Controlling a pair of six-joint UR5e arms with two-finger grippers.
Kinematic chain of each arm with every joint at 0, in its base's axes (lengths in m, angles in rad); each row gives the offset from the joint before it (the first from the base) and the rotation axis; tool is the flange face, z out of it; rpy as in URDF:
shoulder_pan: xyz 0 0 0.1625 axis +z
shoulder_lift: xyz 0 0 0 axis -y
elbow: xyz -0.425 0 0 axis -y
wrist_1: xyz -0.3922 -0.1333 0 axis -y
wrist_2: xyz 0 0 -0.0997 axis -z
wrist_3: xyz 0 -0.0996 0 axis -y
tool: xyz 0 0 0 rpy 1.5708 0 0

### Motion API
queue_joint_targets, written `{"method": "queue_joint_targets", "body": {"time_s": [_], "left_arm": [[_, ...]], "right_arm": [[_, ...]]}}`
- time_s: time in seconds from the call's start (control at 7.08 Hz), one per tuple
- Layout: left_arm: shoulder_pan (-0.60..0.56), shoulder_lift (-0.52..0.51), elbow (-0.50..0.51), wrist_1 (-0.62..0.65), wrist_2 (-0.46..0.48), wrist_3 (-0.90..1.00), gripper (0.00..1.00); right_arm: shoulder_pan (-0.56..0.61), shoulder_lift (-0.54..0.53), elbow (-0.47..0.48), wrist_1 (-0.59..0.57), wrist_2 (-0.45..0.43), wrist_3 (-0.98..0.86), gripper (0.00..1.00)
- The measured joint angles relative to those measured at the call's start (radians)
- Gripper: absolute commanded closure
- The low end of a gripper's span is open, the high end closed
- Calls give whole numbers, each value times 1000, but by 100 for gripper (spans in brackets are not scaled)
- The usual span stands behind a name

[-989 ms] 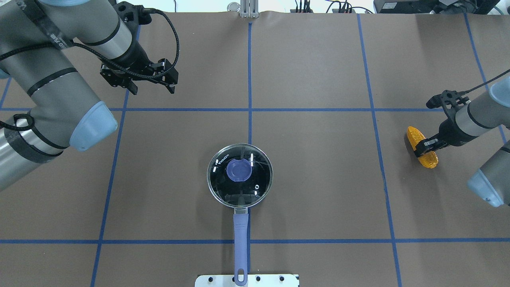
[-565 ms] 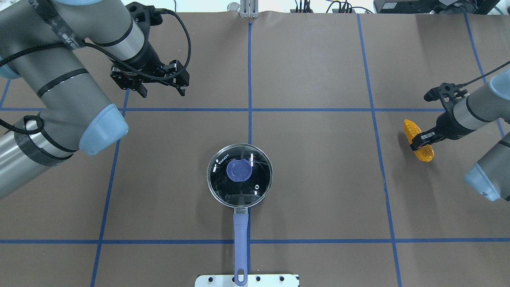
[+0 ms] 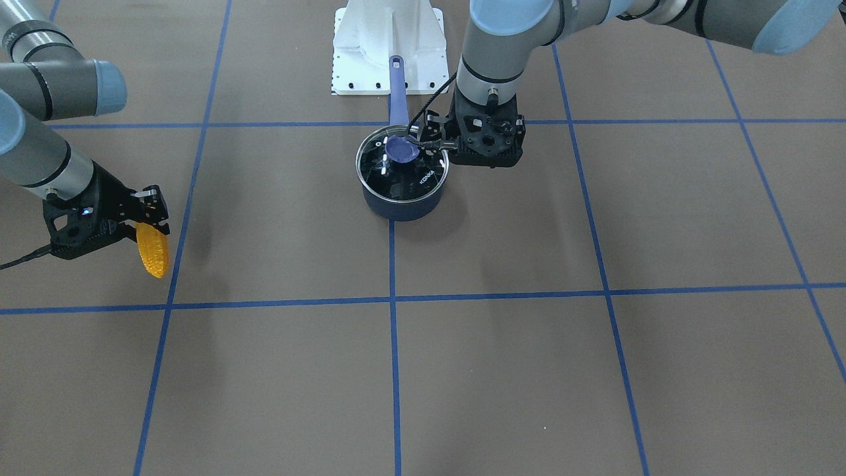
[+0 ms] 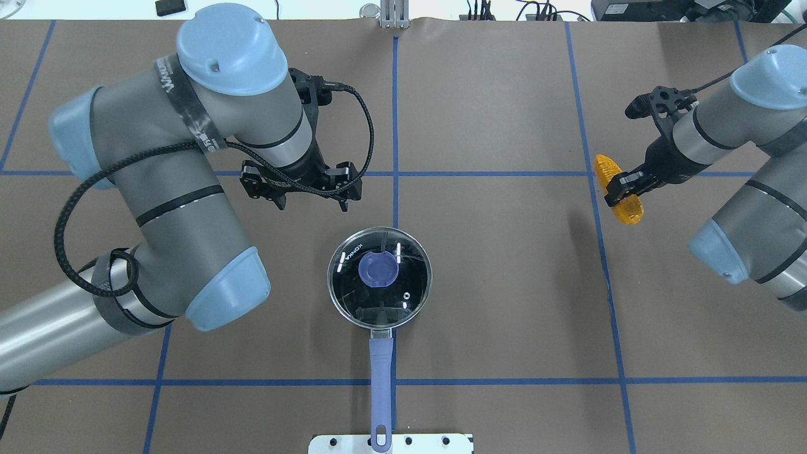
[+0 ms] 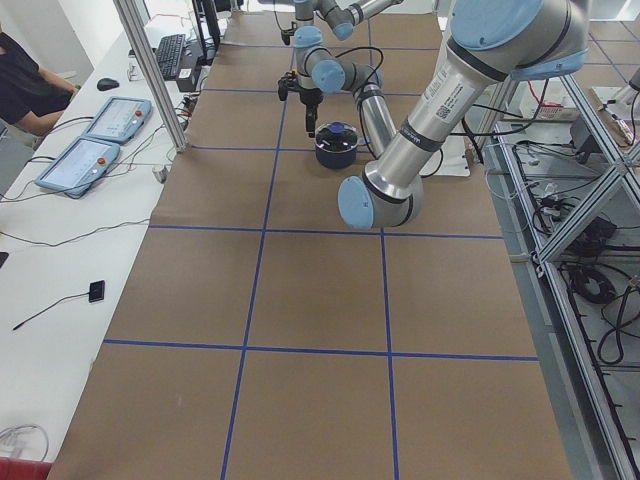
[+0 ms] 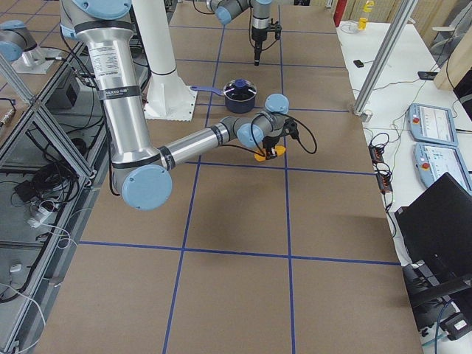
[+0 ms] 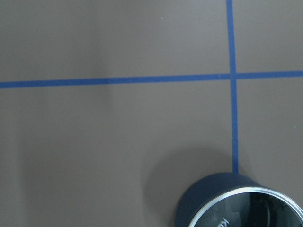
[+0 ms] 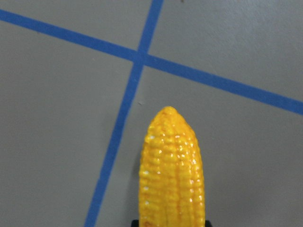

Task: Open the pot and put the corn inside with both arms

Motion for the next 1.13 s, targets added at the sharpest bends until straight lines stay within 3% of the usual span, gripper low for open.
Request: {"method": "queue_joint_targets", "body": {"time_s": [0.42,0.99,1.13], "left_arm": [[111,-47,33,-5,77,-54,1],[160,-85,128,-81,102,-101,6],[161,-85,137,-90,103,-102,25]], "right_arm": [[-62,86,39,-48,-2,140,62],[-104,116,61,-49,-11,230,61],[-107,117,66,-50,-11,236,61]]}}
